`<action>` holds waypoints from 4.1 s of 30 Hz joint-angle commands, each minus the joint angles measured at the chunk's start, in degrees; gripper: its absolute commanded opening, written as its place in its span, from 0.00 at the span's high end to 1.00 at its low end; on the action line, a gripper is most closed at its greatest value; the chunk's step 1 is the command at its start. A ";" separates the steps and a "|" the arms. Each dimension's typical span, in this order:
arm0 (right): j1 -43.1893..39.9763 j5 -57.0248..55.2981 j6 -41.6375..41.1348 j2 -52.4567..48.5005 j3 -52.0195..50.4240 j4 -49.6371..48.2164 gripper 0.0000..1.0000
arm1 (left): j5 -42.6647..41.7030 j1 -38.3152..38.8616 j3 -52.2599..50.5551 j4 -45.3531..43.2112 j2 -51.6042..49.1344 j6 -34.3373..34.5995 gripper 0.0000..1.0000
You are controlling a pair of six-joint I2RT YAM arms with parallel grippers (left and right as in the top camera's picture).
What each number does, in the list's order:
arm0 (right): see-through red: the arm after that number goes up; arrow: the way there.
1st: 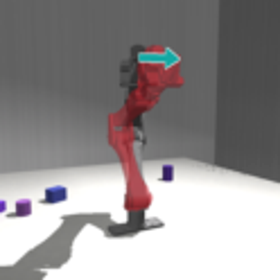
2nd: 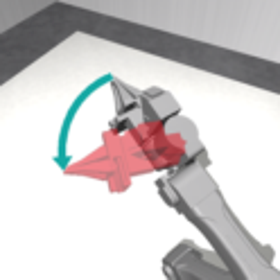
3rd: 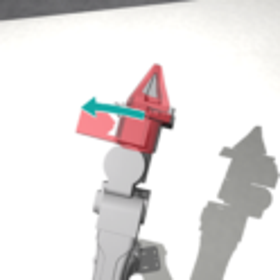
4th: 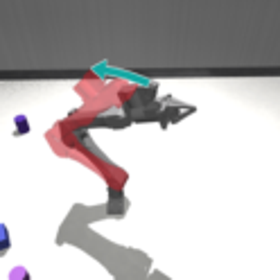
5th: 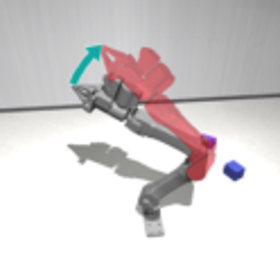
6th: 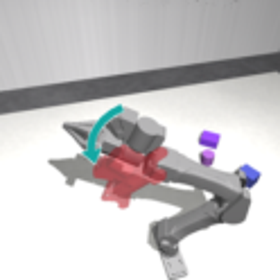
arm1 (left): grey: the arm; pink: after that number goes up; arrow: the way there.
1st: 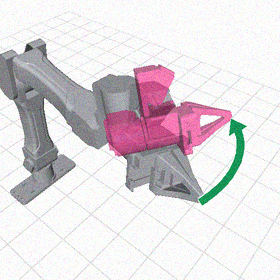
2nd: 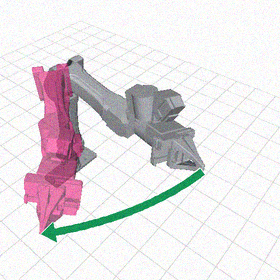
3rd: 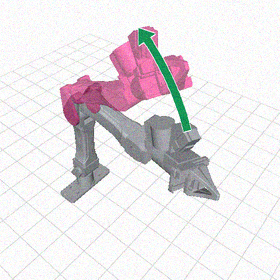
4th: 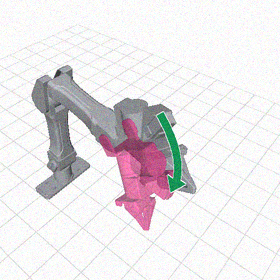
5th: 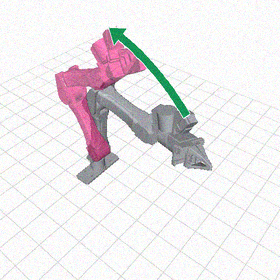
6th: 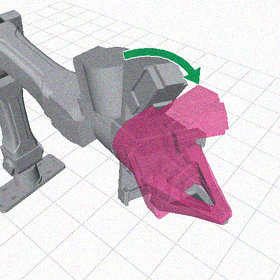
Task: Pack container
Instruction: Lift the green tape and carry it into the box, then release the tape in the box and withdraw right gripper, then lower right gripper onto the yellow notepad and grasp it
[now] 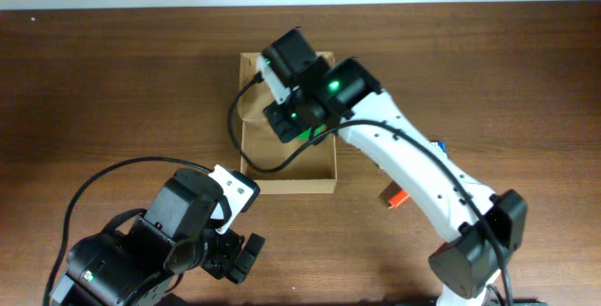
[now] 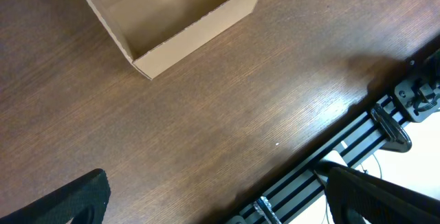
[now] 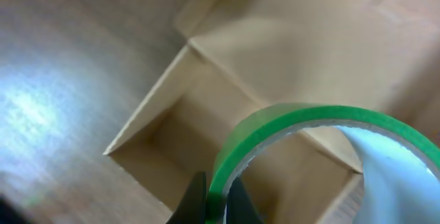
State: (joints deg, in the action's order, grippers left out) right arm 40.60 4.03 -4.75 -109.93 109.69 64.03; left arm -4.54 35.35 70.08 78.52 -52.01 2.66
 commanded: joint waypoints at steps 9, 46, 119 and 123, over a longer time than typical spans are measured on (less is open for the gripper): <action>4.79 1.60 -1.66 -1.18 -0.13 -1.70 0.96 | -0.63 0.11 0.90 0.00 0.24 0.37 0.01; 9.25 1.33 -15.67 -1.20 -20.76 -22.82 0.96 | -0.63 0.11 0.90 0.00 0.24 0.37 0.00; -30.82 -4.26 -7.48 20.41 -38.99 -17.46 0.16 | -0.63 0.11 0.90 0.00 0.24 0.37 0.00; -30.82 -4.31 -7.50 20.17 -42.58 -20.09 0.15 | -0.63 0.11 0.90 0.00 0.24 0.37 0.00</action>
State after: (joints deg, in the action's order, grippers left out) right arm 9.93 -0.14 -12.82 -90.37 69.17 44.75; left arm -4.54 35.35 70.08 78.50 -52.01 2.66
